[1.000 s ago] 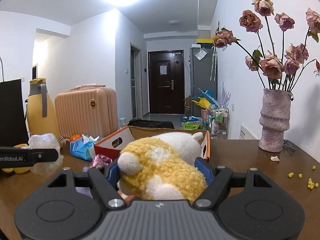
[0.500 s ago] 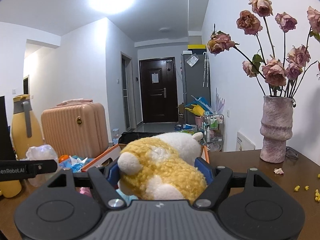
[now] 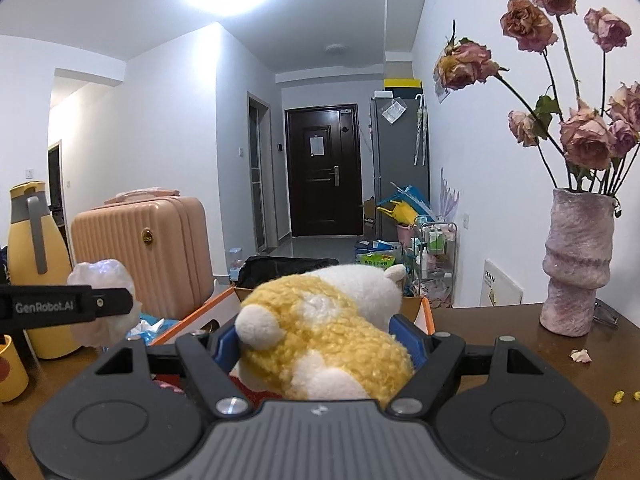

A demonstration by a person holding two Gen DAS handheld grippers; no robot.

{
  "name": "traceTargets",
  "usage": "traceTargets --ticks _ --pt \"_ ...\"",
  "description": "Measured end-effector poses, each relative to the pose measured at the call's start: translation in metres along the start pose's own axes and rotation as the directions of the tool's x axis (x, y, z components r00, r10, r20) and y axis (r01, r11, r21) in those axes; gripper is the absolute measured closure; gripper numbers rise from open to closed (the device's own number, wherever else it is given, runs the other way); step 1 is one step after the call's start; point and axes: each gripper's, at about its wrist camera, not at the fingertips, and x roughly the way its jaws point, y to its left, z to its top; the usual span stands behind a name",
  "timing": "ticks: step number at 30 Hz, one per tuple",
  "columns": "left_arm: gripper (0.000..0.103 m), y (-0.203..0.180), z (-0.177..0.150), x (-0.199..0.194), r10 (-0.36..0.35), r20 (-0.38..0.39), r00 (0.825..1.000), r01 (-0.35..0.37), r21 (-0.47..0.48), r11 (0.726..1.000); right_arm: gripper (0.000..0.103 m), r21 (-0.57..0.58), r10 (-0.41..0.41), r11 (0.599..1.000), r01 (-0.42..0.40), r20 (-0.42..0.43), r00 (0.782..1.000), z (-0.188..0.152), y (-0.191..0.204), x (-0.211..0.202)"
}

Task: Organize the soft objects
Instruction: 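Carry the plush toy and wrapped ball into the cardboard box and release both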

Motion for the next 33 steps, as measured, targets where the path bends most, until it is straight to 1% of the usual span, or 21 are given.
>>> traceTargets --ticks 7,13,19,25,33 --pt "0.059 -0.003 0.006 0.023 0.000 -0.006 1.000 0.000 0.009 1.000 0.028 -0.008 -0.010 1.000 0.010 -0.004 1.000 0.011 -0.007 0.022" --pt "0.059 -0.004 0.014 0.041 0.004 -0.002 1.000 -0.004 0.012 1.000 0.028 -0.013 -0.021 1.000 0.021 -0.028 0.999 0.015 -0.012 0.045" --pt "0.059 -0.002 0.018 0.061 0.006 -0.018 1.000 -0.006 0.022 1.000 0.028 -0.031 -0.032 0.999 0.030 -0.042 0.999 0.020 -0.016 0.066" --pt "0.059 -0.006 0.021 0.082 0.007 -0.025 1.000 -0.006 0.037 0.999 0.027 -0.051 -0.049 0.998 0.045 -0.072 0.996 0.023 -0.020 0.088" --pt "0.059 -0.006 0.019 0.116 0.028 -0.067 0.997 -0.024 0.060 0.998 0.027 -0.083 -0.064 0.995 0.052 -0.141 0.988 0.019 -0.019 0.118"
